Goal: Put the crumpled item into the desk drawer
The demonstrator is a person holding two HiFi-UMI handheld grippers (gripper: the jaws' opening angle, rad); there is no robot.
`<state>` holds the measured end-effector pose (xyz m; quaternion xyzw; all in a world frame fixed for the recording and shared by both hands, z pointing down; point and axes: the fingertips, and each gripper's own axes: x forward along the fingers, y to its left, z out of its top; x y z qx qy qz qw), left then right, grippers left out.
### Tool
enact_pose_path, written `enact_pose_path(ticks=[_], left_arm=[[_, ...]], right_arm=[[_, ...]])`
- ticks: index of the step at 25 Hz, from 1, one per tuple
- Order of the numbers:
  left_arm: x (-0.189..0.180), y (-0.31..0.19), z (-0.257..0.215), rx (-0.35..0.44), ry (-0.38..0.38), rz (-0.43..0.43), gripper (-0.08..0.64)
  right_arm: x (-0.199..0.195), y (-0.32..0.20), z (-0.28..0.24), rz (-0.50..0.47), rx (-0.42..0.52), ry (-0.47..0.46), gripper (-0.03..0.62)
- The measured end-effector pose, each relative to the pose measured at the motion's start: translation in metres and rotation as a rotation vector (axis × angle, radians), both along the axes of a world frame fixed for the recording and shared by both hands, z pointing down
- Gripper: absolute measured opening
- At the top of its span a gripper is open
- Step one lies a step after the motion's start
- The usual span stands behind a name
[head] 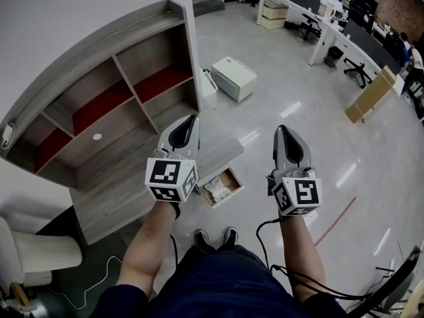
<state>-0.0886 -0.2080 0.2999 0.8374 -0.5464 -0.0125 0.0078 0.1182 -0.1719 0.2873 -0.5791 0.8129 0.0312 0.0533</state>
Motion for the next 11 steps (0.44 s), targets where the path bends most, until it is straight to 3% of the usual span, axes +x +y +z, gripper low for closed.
enact_pose_path(ticks=[11], left_arm=[[-0.0021,-0.0009,0.0031,-0.007,-0.006,-0.023,0.014]], right_arm=[[-0.0037,-0.0068,0.0080,-0.023,-0.002,-0.017,0.005]])
